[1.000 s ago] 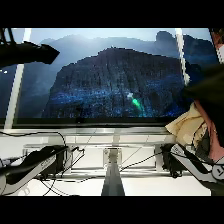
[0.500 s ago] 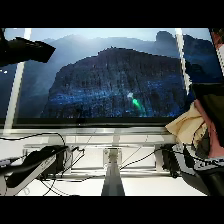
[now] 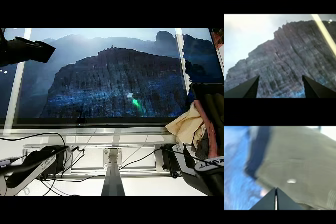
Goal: Fold the clothes and pants, and hang the long-sleeved shirts on hangers.
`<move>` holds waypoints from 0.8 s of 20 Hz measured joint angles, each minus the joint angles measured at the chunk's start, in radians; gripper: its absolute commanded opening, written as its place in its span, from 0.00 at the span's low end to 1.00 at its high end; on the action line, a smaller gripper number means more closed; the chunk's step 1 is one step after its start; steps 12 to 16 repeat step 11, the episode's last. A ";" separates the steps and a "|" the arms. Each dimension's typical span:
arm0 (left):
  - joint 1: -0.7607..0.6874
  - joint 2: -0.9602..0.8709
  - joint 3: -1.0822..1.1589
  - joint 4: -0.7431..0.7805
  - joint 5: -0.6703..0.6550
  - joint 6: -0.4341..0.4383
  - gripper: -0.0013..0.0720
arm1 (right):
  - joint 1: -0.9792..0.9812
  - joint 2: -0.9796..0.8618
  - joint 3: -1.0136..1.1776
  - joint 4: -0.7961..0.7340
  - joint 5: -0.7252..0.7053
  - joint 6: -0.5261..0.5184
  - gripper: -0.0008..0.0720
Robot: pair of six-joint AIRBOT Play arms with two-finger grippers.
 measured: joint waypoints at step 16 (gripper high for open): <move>0.000 0.000 0.000 0.000 0.000 0.000 0.81 | 0.904 -0.100 0.000 -0.186 -0.222 -0.140 0.06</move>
